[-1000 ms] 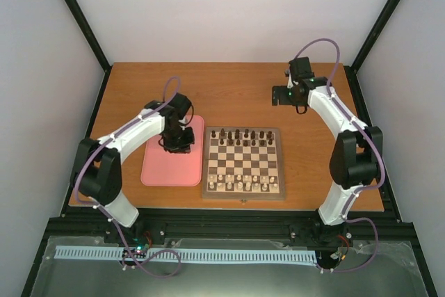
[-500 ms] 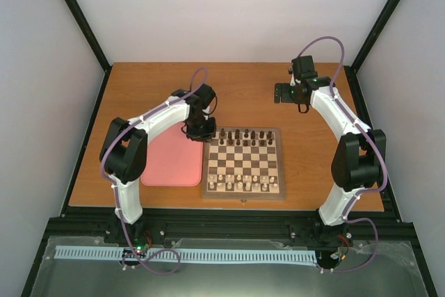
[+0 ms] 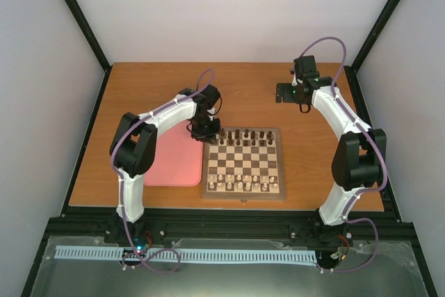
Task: Set up the chess pieces on the board
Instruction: Place the chess piece on the chessboard.
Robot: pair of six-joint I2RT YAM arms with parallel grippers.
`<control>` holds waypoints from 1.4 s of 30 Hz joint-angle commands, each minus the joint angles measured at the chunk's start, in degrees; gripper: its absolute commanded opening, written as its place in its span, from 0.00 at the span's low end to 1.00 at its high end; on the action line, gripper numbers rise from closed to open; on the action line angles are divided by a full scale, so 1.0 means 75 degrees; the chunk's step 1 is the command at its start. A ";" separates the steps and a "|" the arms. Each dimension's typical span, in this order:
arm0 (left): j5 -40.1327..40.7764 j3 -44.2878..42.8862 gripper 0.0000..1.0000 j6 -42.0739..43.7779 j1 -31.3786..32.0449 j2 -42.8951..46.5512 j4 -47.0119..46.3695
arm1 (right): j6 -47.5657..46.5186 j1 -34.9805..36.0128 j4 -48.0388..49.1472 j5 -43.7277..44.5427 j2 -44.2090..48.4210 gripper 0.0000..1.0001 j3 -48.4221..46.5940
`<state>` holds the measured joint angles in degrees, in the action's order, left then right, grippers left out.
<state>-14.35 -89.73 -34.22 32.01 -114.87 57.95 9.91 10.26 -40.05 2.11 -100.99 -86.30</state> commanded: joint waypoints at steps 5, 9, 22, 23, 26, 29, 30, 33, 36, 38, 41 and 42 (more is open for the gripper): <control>-0.0105 -0.0721 0.04 0.0225 0.0079 -0.0355 0.0242 | 0.0025 -0.0111 0.0079 -0.0103 -0.0192 1.00 0.0041; -0.0110 -0.0751 0.04 0.0269 0.0080 -0.0433 0.0292 | 0.0028 -0.0137 0.0084 -0.0137 -0.0216 1.00 0.0069; -0.0020 -0.0301 0.05 0.0322 0.0080 -0.0328 0.0256 | 0.0055 -0.0161 0.0098 -0.0223 -0.0293 1.00 0.0103; -0.0019 -0.0284 0.06 0.0304 0.0080 -0.0329 0.0235 | 0.0050 -0.0161 0.0100 -0.0220 -0.0293 1.00 0.0104; 0.0001 -0.0326 0.08 0.0285 0.0080 -0.0364 0.0206 | 0.0051 -0.0161 0.0102 -0.0243 -0.0304 1.00 0.0102; 0.0041 -0.0372 0.15 0.0273 0.0086 -0.0387 0.0202 | 0.0040 -0.0161 0.0092 -0.0235 -0.0295 1.00 0.0116; 0.0039 -0.0384 0.18 0.0273 0.0080 -0.0387 0.0203 | 0.0044 -0.0161 0.0089 -0.0229 -0.0299 1.00 0.0107; 0.0039 -0.0399 0.27 0.0262 0.0075 -0.0374 0.0182 | 0.0038 -0.0161 0.0090 -0.0220 -0.0285 1.00 0.0115; 0.0038 -0.0393 0.30 0.0261 0.0080 -0.0370 0.0173 | 0.0038 -0.0161 0.0087 -0.0231 -0.0294 1.00 0.0113; 0.0038 -0.0360 0.32 0.0259 0.0080 -0.0327 0.0174 | 0.0038 -0.0161 0.0084 -0.0236 -0.0293 1.00 0.0110; 0.0021 -0.0320 0.33 0.0253 0.0080 -0.0215 0.0179 | 0.0039 -0.0161 0.0070 -0.0245 -0.0289 1.00 0.0093; 0.0026 -0.0307 0.35 0.0250 0.0080 -0.0165 0.0186 | 0.0045 -0.0161 0.0063 -0.0240 -0.0276 1.00 0.0083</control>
<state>-14.37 -91.85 -32.64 32.05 -117.16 59.53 9.91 9.34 -40.05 0.38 -102.59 -85.95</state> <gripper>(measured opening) 0.325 1.000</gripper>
